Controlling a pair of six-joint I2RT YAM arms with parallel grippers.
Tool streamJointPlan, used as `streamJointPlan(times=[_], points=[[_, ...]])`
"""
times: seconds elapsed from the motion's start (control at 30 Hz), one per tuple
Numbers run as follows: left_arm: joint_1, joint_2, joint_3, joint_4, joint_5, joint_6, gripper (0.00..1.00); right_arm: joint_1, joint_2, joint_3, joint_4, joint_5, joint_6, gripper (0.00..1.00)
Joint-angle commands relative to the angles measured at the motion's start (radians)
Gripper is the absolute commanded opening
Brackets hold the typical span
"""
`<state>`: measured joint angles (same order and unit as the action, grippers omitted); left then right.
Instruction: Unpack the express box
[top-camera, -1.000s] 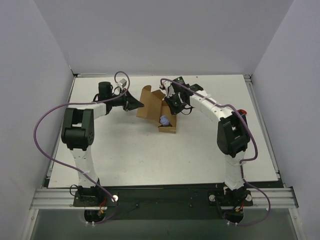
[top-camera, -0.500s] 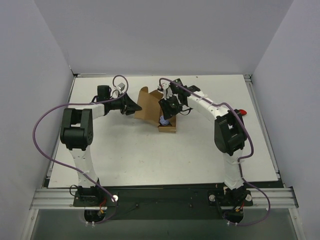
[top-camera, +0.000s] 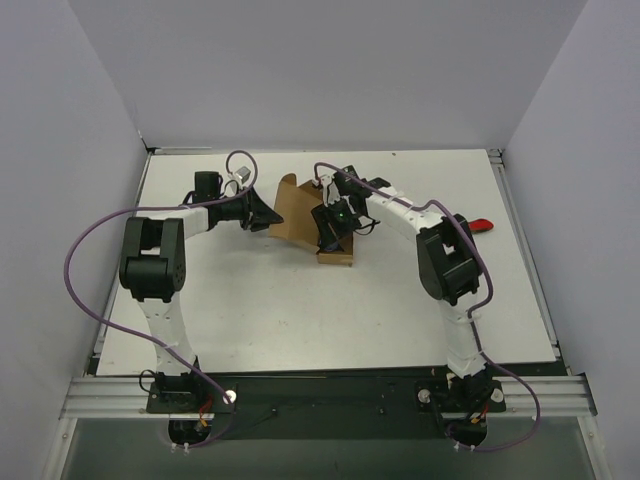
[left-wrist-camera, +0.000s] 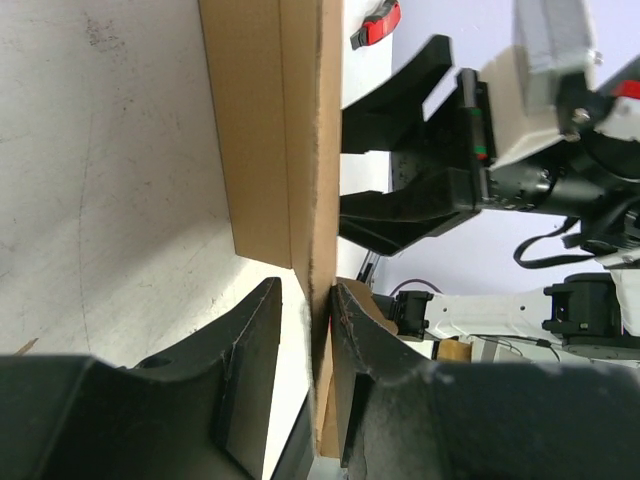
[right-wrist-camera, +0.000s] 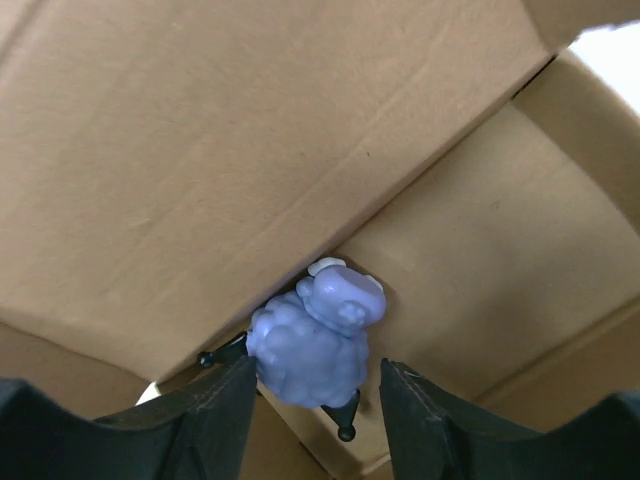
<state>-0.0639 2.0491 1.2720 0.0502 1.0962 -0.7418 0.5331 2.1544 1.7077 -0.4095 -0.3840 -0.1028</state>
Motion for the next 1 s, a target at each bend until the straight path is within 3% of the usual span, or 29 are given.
streamJointPlan(times=[0.0, 0.13, 0.27, 0.3, 0.4, 0.6, 0.97], points=[[-0.01, -0.06, 0.006, -0.023, 0.014, 0.051, 0.36, 0.002, 0.028, 0.033, -0.008, -0.01, 0.028, 0.57], [-0.011, -0.058, 0.017, -0.035, 0.016, 0.068, 0.36, 0.002, 0.041, 0.032, -0.015, -0.024, 0.015, 0.62], [-0.014, -0.044, 0.026, -0.032, 0.016, 0.059, 0.36, -0.002, 0.035, 0.03, -0.017, -0.027, 0.003, 0.48], [-0.014, -0.041, 0.033, -0.029, 0.016, 0.058, 0.36, -0.004, 0.029, 0.032, -0.02, -0.029, 0.003, 0.4], [-0.017, -0.03, 0.049, -0.021, 0.017, 0.052, 0.36, -0.013, 0.021, 0.041, -0.029, -0.052, 0.0, 0.28], [-0.03, -0.018, 0.089, -0.079, 0.025, 0.111, 0.36, -0.019, -0.039, 0.101, -0.054, -0.046, 0.003, 0.19], [-0.086, 0.006, 0.181, -0.128, 0.051, 0.176, 0.38, -0.059, -0.272, 0.052, -0.094, -0.023, -0.064, 0.15]])
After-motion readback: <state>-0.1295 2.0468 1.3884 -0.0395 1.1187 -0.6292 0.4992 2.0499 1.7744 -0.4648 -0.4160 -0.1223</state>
